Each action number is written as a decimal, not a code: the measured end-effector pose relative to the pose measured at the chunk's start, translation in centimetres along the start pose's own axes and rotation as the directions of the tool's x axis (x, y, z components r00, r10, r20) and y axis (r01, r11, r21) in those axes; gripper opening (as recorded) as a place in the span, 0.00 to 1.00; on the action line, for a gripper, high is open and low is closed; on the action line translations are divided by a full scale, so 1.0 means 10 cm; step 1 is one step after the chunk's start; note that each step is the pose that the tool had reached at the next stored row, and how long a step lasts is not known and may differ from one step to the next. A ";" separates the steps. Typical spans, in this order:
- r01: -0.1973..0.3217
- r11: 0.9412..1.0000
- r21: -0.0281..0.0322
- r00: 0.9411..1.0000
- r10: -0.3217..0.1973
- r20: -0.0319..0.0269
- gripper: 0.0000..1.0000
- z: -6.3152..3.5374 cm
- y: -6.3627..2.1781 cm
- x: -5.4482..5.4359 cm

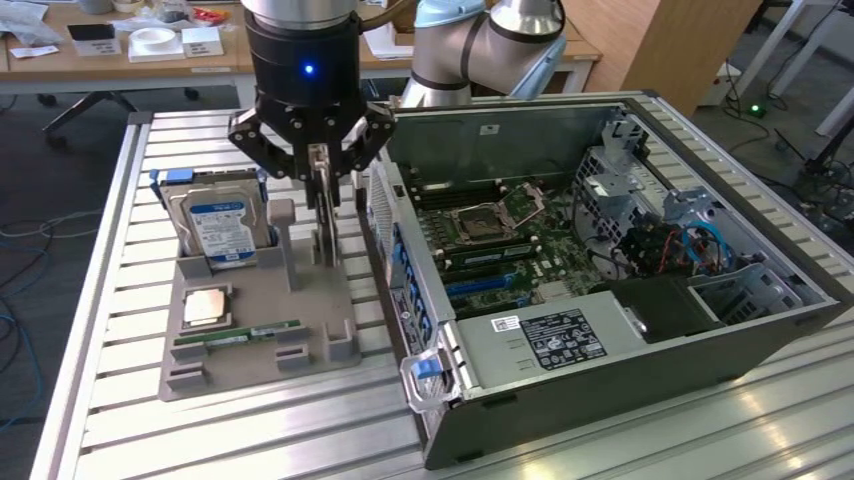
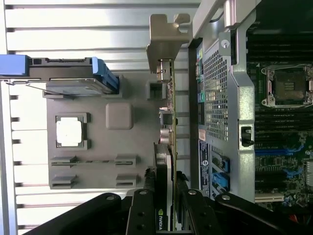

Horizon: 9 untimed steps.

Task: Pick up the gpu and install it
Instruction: 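Pick up the gpu and move the gpu toward the slot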

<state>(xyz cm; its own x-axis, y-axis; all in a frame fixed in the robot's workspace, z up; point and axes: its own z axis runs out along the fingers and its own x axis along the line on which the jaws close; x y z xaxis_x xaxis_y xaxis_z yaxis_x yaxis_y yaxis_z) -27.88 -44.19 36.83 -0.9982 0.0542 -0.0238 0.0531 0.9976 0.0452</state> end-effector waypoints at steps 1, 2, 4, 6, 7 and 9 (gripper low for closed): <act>0.000 1.000 0.000 1.000 0.000 0.000 0.26 -0.014 0.001 0.00; 0.000 1.000 0.000 1.000 0.000 0.000 0.26 -0.028 0.001 0.00; 0.000 1.000 0.000 1.000 0.000 0.000 0.26 -0.059 0.003 0.00; 0.000 1.000 0.000 1.000 0.000 0.000 0.26 -0.083 0.004 0.00; 0.000 1.000 0.000 1.000 0.000 0.000 0.26 -0.091 0.004 0.00; 0.000 1.000 0.000 1.000 0.000 0.000 0.26 -0.097 0.004 0.00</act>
<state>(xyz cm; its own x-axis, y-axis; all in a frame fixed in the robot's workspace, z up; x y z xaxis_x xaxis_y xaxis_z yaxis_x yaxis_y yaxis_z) -27.88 -44.20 37.80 -0.9982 0.0542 -0.0239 0.0530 0.9976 0.0454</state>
